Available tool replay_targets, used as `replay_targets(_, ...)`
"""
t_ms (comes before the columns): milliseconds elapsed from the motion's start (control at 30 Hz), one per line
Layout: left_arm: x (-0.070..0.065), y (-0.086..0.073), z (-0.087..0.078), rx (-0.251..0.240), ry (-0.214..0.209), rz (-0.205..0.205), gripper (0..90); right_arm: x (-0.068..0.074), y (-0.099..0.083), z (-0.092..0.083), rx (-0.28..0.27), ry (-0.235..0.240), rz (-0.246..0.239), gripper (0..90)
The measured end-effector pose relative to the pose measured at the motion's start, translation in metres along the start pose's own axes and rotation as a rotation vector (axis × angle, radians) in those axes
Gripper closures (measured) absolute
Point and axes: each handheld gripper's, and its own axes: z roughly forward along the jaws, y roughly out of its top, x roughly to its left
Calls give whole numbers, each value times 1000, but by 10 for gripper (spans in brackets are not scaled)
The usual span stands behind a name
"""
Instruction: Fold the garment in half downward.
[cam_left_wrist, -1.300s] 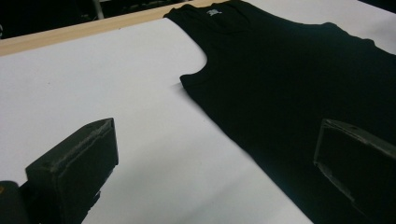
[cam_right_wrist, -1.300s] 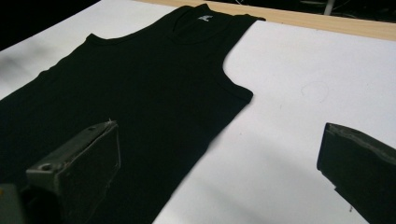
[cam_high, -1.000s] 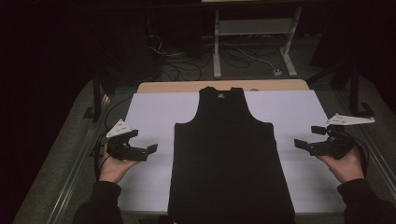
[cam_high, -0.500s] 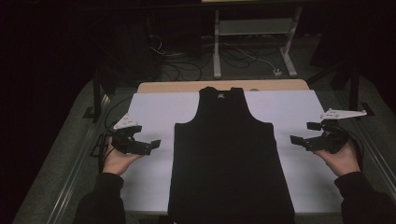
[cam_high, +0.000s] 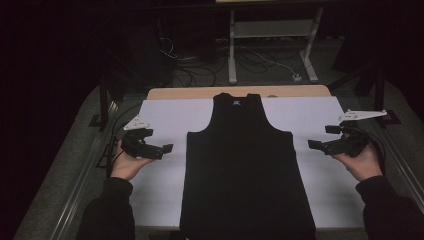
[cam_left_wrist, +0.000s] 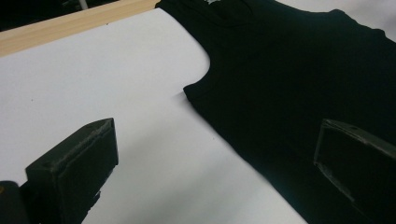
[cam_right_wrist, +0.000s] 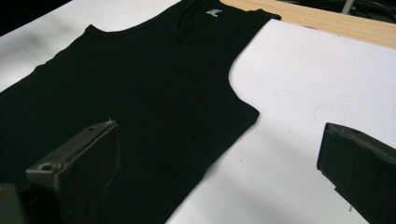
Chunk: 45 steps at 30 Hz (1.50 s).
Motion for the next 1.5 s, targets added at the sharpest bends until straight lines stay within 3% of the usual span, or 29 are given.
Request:
replay_targets(767, 3, 34, 17, 61, -46, 50, 0, -12, 34, 8, 26, 13, -7, 0)
replay_targets(1067, 10, 43, 24, 66, -41, 43, 0, -15, 41, 20, 54, 11, -2, 0)
replay_targets(1500, 20, 49, 42, 84, -67, 30, 0, -18, 49, 39, 90, 18, 0, 0)
